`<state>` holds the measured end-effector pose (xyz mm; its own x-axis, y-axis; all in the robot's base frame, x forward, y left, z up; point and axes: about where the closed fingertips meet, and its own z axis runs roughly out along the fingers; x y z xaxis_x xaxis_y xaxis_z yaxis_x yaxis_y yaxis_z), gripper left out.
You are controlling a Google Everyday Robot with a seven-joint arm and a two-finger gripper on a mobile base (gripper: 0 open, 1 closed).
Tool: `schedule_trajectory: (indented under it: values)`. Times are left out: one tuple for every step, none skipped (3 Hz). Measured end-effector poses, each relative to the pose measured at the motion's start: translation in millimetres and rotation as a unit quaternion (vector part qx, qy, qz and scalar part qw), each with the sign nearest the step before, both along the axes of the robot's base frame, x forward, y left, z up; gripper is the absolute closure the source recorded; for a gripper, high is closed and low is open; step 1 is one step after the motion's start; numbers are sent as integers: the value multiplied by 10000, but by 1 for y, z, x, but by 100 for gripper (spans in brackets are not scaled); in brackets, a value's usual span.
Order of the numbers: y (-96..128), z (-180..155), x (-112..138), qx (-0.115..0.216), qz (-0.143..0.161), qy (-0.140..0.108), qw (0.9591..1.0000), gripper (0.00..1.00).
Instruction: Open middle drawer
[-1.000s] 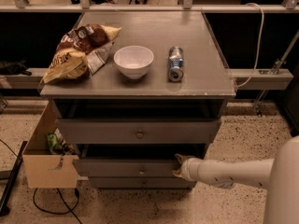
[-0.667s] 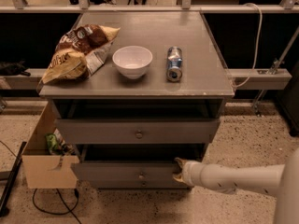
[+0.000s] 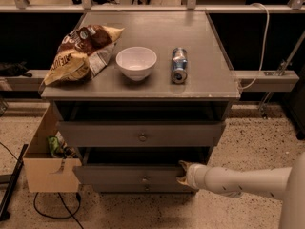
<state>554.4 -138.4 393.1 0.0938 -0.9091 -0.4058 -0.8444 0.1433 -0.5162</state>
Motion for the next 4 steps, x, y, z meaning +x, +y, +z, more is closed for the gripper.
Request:
schedule_trajectory:
  values:
    - [0, 0, 0, 0, 0, 0, 10000, 39]
    - [0, 0, 0, 0, 0, 0, 10000, 8]
    - [0, 0, 0, 0, 0, 0, 10000, 0]
    - [0, 0, 0, 0, 0, 0, 10000, 2]
